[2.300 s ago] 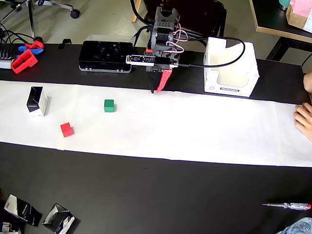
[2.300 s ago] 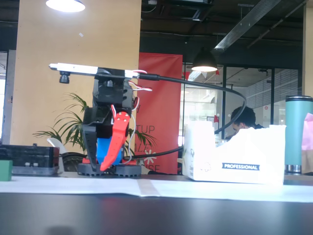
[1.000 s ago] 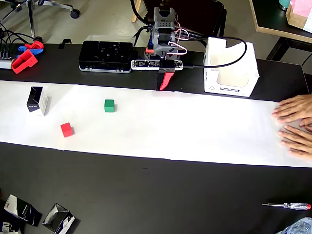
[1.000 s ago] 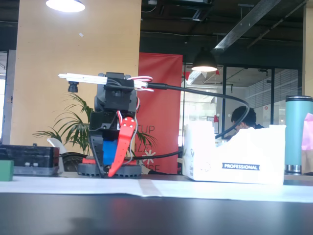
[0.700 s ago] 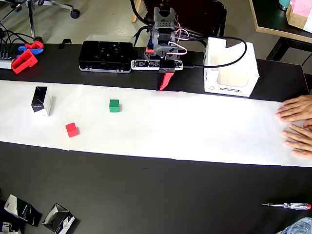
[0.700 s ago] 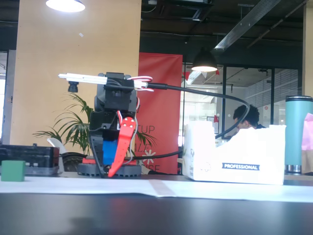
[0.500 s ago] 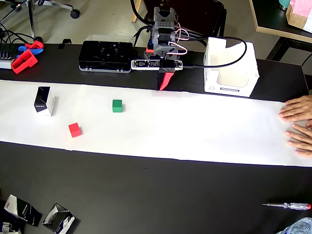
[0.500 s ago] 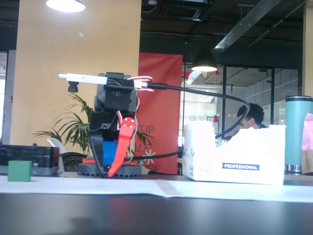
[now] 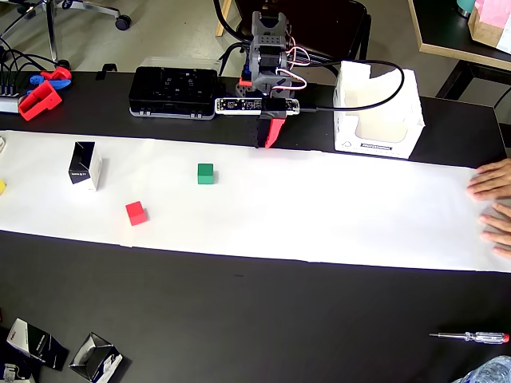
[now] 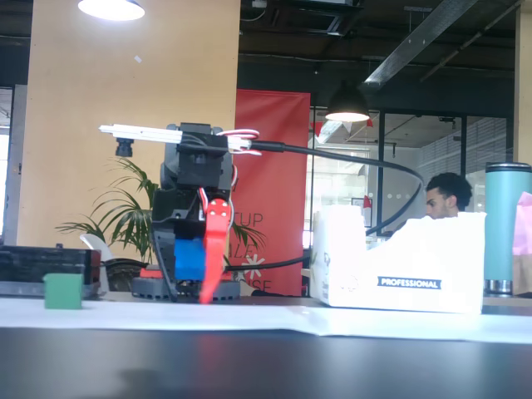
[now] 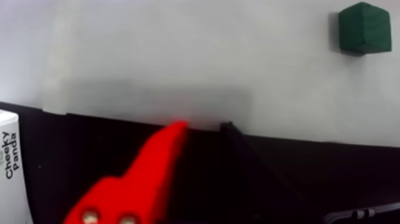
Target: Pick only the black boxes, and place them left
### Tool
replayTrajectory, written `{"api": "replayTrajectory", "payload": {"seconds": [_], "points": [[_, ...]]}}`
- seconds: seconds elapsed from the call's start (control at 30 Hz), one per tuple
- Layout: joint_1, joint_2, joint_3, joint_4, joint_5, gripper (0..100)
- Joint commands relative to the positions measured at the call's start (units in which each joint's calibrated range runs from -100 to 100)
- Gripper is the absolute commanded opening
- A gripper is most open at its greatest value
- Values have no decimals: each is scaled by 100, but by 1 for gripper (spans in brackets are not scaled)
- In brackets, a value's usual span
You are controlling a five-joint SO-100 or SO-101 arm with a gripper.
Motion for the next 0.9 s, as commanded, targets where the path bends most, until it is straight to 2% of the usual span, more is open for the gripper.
{"api": "replayTrajectory", "payload": {"seconds": [0.0, 0.17, 0.5, 0.67, 0.87], "points": [[105, -71, -329, 69, 26, 22], [105, -64, -790, 77, 26, 26], [105, 181, -2271, 84, 26, 43], [113, 1043, -3459, 347, 32, 44], [113, 2196, -5480, 1356, 79, 44]]}}
